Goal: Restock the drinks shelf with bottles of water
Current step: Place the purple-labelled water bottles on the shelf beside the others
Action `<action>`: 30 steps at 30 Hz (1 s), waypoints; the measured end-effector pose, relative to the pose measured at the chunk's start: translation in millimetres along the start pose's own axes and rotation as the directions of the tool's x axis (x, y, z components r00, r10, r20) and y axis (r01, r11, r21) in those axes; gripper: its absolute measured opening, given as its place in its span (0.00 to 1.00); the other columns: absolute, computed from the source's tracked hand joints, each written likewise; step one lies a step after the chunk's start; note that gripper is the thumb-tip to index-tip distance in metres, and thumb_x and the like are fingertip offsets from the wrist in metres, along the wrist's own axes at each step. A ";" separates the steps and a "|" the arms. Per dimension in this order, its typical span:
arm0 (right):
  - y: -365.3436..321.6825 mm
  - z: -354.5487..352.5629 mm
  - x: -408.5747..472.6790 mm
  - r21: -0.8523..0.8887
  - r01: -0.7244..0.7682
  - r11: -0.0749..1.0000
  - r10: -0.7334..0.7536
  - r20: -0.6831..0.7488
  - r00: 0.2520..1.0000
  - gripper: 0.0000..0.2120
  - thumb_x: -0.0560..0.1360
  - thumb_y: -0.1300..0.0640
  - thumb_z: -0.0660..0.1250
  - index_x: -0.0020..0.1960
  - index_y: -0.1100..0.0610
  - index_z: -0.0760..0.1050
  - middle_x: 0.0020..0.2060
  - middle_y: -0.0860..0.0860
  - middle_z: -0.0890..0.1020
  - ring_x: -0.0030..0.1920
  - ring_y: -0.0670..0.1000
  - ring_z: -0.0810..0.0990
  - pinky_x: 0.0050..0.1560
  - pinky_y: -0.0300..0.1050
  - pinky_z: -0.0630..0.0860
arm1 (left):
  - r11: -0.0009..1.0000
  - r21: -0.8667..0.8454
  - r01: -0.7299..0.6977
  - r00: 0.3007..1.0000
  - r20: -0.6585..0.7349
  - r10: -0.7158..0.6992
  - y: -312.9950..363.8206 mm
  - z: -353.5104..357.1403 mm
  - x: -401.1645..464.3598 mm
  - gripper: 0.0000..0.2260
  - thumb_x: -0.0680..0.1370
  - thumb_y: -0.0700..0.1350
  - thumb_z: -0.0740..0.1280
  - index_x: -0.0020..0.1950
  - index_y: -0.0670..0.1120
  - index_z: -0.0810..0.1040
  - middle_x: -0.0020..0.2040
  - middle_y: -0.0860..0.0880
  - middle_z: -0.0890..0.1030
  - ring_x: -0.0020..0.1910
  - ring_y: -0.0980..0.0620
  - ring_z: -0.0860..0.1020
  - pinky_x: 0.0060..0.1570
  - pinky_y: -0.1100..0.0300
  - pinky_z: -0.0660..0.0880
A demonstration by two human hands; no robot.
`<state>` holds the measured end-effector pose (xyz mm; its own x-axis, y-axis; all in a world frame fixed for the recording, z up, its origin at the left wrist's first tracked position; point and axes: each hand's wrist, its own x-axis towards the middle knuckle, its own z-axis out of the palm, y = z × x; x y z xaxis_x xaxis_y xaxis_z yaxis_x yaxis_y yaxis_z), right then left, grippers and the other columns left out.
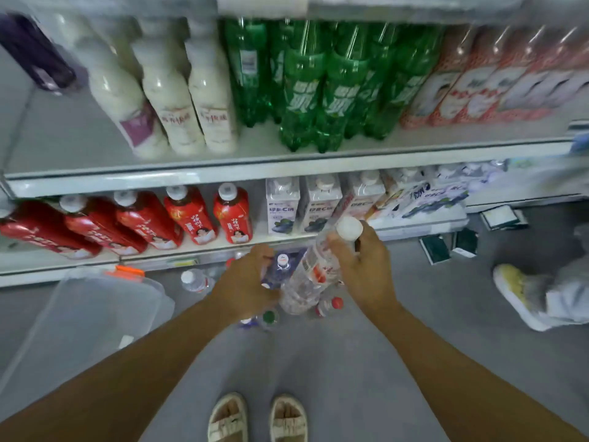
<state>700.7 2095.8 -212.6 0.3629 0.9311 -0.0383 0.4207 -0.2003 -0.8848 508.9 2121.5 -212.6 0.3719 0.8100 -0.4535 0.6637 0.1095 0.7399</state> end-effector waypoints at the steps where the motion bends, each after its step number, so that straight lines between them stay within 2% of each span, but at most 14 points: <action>1: -23.5 -11.4 7.2 0.009 0.005 1.000 -0.005 0.010 1.000 0.12 0.74 0.48 0.68 0.50 0.55 0.74 0.35 0.44 0.75 0.36 0.37 0.74 0.35 0.28 0.66 | 0.999 -0.036 0.003 1.000 -0.004 -0.003 15.7 -13.3 -7.7 0.33 0.57 0.56 0.73 0.59 0.50 0.69 0.52 0.53 0.76 0.54 0.51 0.75 0.56 0.56 0.72; 4: -99.6 -42.7 25.0 0.010 0.045 0.999 -0.046 0.045 0.998 0.05 0.76 0.51 0.67 0.48 0.51 0.73 0.34 0.42 0.74 0.35 0.37 0.73 0.35 0.30 0.67 | 0.990 -0.136 0.025 1.000 0.002 -0.025 63.0 -53.8 -33.6 0.36 0.58 0.52 0.77 0.62 0.50 0.67 0.57 0.50 0.74 0.57 0.51 0.73 0.59 0.55 0.72; 6: -149.4 -60.0 35.8 -0.006 0.076 0.997 -0.075 0.059 0.995 0.05 0.76 0.50 0.65 0.48 0.51 0.73 0.35 0.44 0.75 0.36 0.40 0.73 0.36 0.36 0.67 | 0.975 -0.222 0.015 1.000 0.004 -0.014 90.6 -79.6 -48.4 0.40 0.51 0.56 0.75 0.61 0.53 0.67 0.59 0.48 0.74 0.60 0.50 0.73 0.59 0.53 0.74; 9: -217.4 -83.5 48.9 -0.011 0.123 0.992 -0.122 0.086 0.989 0.07 0.76 0.49 0.65 0.44 0.52 0.74 0.33 0.47 0.75 0.35 0.44 0.73 0.35 0.38 0.68 | 0.952 -0.305 0.000 1.000 0.025 0.008 134.1 -116.4 -72.3 0.40 0.50 0.56 0.75 0.59 0.56 0.67 0.60 0.48 0.74 0.61 0.49 0.73 0.61 0.50 0.74; 13: -301.4 -110.9 55.5 -0.024 0.186 0.982 -0.182 0.102 0.978 0.09 0.76 0.48 0.65 0.39 0.49 0.73 0.29 0.44 0.73 0.29 0.40 0.72 0.30 0.36 0.66 | 0.930 -0.357 -0.083 0.996 -0.015 0.084 192.0 -155.1 -105.1 0.34 0.59 0.47 0.80 0.60 0.55 0.69 0.59 0.47 0.76 0.58 0.49 0.76 0.59 0.53 0.75; 16: -354.9 -125.9 56.9 -0.062 0.243 0.968 -0.236 0.102 0.966 0.15 0.76 0.47 0.65 0.34 0.52 0.71 0.26 0.44 0.72 0.27 0.40 0.71 0.28 0.33 0.65 | 0.919 -0.363 -0.154 0.988 -0.080 0.134 228.1 -176.5 -126.0 0.33 0.60 0.50 0.81 0.61 0.55 0.69 0.55 0.49 0.78 0.51 0.52 0.80 0.54 0.55 0.77; 17: -370.4 -129.6 57.1 -0.060 0.253 0.966 -0.246 0.107 0.963 0.16 0.75 0.46 0.65 0.33 0.53 0.72 0.26 0.44 0.73 0.28 0.41 0.71 0.30 0.35 0.66 | 0.916 -0.360 -0.178 0.983 -0.109 0.148 238.7 -182.5 -132.9 0.32 0.62 0.49 0.80 0.61 0.55 0.69 0.55 0.50 0.79 0.50 0.52 0.80 0.54 0.54 0.77; 19: -398.7 -135.5 55.3 -0.070 0.271 0.960 -0.262 0.116 0.958 0.16 0.74 0.45 0.65 0.34 0.54 0.74 0.26 0.45 0.74 0.32 0.47 0.74 0.35 0.43 0.68 | 0.916 -0.345 -0.207 0.972 -0.181 0.152 256.7 -192.1 -146.4 0.30 0.65 0.47 0.79 0.61 0.56 0.69 0.54 0.51 0.79 0.49 0.50 0.81 0.55 0.51 0.77; 21: -424.9 -140.4 51.2 -0.093 0.309 0.946 -0.297 0.128 0.946 0.15 0.75 0.44 0.65 0.36 0.54 0.75 0.28 0.45 0.76 0.35 0.49 0.75 0.39 0.46 0.69 | 0.916 -0.323 -0.237 0.956 -0.248 0.159 270.9 -199.4 -158.1 0.30 0.65 0.47 0.79 0.62 0.56 0.68 0.52 0.50 0.79 0.48 0.50 0.82 0.55 0.50 0.77; 25: -466.9 -152.0 39.6 -0.126 0.356 0.926 -0.340 0.132 0.931 0.14 0.75 0.43 0.64 0.46 0.54 0.79 0.42 0.49 0.82 0.46 0.51 0.79 0.49 0.48 0.74 | 0.935 -0.230 -0.269 0.907 -0.387 0.165 296.0 -214.3 -178.1 0.30 0.65 0.51 0.78 0.61 0.56 0.66 0.55 0.51 0.79 0.53 0.49 0.79 0.56 0.47 0.76; 27: -482.6 -158.2 33.9 -0.106 0.355 0.929 -0.339 0.143 0.930 0.15 0.74 0.42 0.63 0.49 0.53 0.78 0.46 0.49 0.82 0.48 0.52 0.80 0.51 0.49 0.76 | 0.935 -0.225 -0.274 0.895 -0.415 0.163 307.3 -221.9 -188.5 0.29 0.65 0.49 0.78 0.60 0.56 0.66 0.55 0.50 0.79 0.53 0.48 0.79 0.56 0.46 0.75; 30: -508.5 -171.2 24.0 -0.086 0.392 0.916 -0.379 0.136 0.916 0.16 0.74 0.41 0.64 0.50 0.52 0.77 0.45 0.49 0.81 0.47 0.51 0.79 0.48 0.47 0.76 | 0.924 -0.225 -0.308 0.875 -0.448 0.183 325.7 -234.3 -205.7 0.27 0.67 0.45 0.77 0.60 0.52 0.68 0.52 0.51 0.80 0.51 0.51 0.80 0.57 0.47 0.75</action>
<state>637.9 2167.8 315.9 0.0600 0.9697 0.2369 0.5990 0.1549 -0.7856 496.5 2125.6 238.1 0.1559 0.9870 -0.0386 0.3530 -0.0191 0.9354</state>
